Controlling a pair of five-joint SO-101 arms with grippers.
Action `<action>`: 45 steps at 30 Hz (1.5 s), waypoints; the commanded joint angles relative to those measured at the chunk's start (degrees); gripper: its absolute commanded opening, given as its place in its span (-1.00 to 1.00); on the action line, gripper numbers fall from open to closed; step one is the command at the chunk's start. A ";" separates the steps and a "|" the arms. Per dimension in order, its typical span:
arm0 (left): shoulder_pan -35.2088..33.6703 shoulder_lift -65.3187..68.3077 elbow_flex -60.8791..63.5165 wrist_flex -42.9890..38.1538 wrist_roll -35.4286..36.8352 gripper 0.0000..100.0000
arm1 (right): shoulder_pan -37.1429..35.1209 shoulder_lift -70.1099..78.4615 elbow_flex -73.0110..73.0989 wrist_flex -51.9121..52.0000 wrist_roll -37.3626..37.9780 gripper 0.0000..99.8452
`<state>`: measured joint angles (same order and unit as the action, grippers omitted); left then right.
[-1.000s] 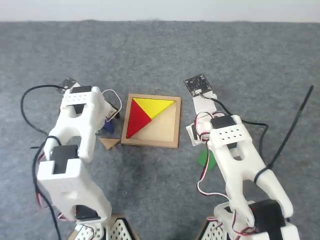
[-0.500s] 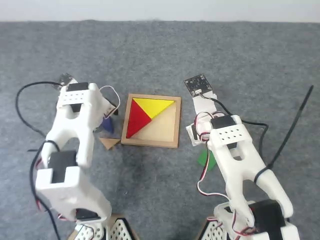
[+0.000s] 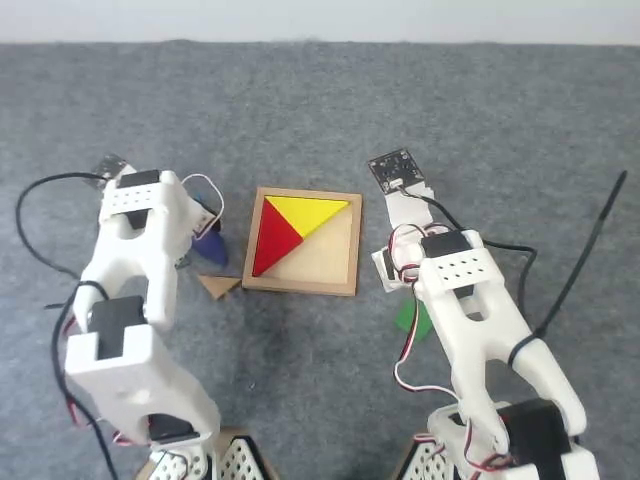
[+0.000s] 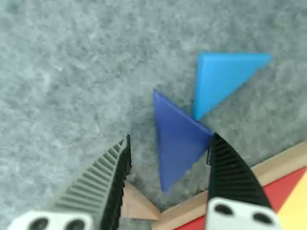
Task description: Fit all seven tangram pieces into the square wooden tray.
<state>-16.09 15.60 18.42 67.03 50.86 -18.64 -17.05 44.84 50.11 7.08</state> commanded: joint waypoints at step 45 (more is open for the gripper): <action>-1.76 10.20 -13.85 5.71 5.36 -0.52 | -2.07 -3.03 0.44 -0.92 2.29 -0.98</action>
<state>-16.26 25.54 7.60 72.75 55.16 -20.13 -17.14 45.71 50.02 8.66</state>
